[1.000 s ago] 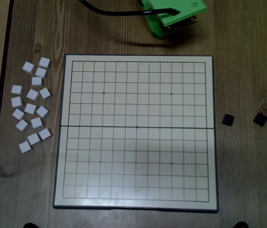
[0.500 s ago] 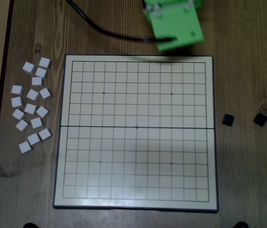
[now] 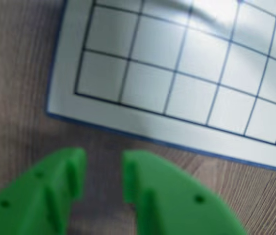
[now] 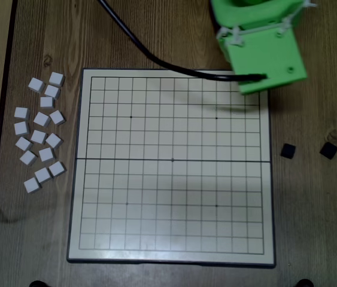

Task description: Grasp a Black stone and put it on the board on position (0,0).

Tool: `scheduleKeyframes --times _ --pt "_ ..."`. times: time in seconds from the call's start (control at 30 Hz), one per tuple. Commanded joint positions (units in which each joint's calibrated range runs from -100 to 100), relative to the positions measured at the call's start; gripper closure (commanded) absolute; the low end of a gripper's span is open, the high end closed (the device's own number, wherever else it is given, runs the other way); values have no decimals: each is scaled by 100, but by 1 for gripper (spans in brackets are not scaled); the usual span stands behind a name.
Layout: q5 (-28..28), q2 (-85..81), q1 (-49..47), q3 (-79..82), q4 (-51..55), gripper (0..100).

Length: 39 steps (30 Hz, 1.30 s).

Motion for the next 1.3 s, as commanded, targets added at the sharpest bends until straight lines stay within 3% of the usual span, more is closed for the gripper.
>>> scheduleKeyframes --times 0.0,0.27,0.83,1.27 --pt "-117 317 -161 -1219 307 94" --pt "-381 1555 -525 -2996 935 94" --pt "-513 3284 -488 -4397 762 94" --pt "-1026 4022 -425 -5074 1051 94"
